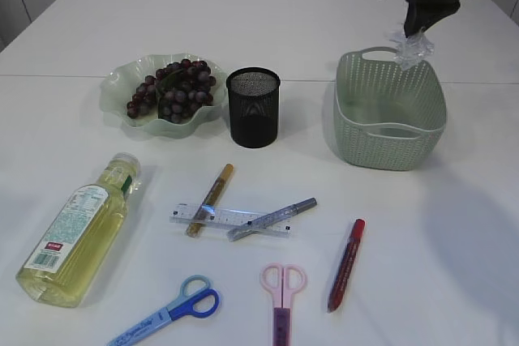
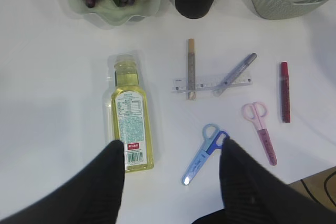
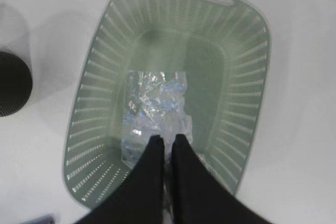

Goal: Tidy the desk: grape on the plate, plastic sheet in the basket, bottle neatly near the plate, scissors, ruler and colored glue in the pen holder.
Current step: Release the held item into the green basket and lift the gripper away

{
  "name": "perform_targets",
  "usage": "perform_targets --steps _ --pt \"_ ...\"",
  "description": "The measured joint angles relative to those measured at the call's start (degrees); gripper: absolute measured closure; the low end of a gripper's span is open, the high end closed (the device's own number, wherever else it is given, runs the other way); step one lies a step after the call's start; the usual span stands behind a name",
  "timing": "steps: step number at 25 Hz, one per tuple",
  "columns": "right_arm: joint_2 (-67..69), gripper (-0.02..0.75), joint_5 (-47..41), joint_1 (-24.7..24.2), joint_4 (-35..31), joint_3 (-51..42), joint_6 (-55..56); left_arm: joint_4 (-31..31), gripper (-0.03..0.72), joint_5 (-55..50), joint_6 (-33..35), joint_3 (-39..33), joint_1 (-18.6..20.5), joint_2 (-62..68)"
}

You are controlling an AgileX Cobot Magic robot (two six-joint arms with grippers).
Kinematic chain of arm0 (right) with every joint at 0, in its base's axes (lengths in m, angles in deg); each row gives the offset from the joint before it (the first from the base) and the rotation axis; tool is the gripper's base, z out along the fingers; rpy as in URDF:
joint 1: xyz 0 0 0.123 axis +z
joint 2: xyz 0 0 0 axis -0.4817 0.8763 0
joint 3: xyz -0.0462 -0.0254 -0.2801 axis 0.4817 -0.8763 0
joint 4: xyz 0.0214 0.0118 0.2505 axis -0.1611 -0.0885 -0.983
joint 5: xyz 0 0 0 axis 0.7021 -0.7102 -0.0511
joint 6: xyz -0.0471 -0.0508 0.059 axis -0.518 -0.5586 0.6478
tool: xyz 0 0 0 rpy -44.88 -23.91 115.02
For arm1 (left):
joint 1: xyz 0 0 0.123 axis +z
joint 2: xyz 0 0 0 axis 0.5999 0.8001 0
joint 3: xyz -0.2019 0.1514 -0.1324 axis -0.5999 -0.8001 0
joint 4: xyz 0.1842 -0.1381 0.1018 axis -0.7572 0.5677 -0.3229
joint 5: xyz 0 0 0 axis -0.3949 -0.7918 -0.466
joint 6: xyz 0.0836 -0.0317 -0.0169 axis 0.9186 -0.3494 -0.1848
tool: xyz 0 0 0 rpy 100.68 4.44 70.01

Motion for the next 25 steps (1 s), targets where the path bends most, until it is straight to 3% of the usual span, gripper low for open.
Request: perform_targets --steps 8,19,25 --pt "0.69 0.672 -0.03 0.00 -0.10 0.00 0.04 0.00 0.264 0.00 0.00 0.00 0.00 0.00" --pt "0.69 0.452 -0.03 0.00 -0.39 0.00 0.04 1.28 0.266 -0.09 0.00 0.00 0.00 0.00" --pt "0.69 0.275 -0.14 0.00 -1.65 0.00 0.13 1.39 0.266 -0.09 0.00 0.00 0.00 0.00"
